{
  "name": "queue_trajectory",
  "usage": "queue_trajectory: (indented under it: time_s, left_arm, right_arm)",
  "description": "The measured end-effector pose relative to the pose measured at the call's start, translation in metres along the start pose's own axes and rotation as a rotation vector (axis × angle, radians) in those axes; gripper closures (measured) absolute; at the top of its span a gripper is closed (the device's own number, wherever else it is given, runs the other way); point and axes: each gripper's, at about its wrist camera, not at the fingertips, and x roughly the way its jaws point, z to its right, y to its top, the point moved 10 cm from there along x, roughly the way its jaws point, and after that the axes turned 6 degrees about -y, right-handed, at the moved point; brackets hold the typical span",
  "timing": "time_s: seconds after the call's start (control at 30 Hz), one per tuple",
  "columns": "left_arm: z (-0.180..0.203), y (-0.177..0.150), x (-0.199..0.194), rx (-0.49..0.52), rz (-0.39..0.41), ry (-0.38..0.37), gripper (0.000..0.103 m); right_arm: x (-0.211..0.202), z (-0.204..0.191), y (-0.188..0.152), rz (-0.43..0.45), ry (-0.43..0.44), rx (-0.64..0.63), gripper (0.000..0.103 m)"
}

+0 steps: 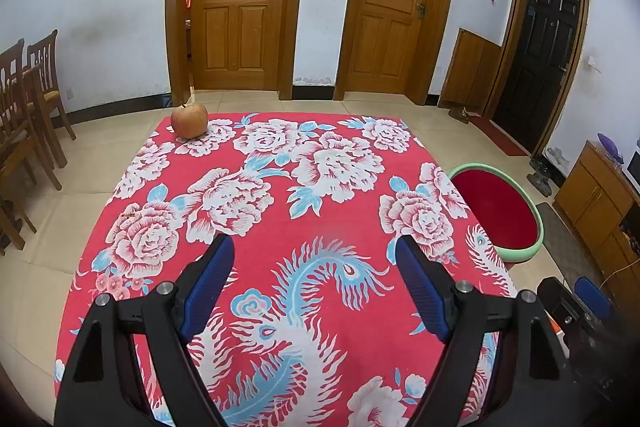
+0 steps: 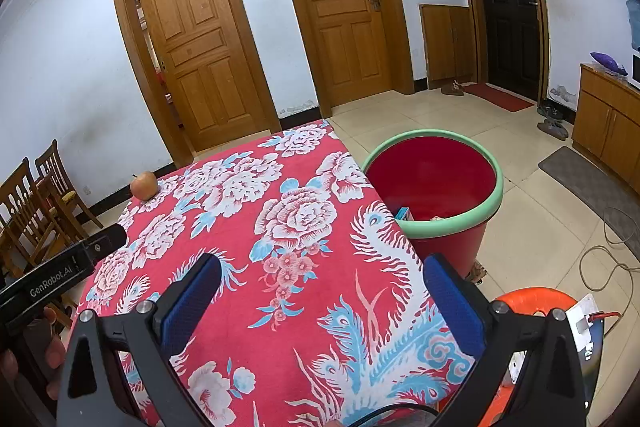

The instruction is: Collect trash

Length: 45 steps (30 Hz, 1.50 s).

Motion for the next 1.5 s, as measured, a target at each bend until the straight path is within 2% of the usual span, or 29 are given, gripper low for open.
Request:
queue_trajectory:
  time_s: [1.5]
  left_arm:
    - [0.0003,-0.0005,0.0004,-0.001,-0.002,0.001,0.021]
  right_arm:
    - [0.0009,-0.0036,-0.0019,-0.001,0.003,-0.006,0.000]
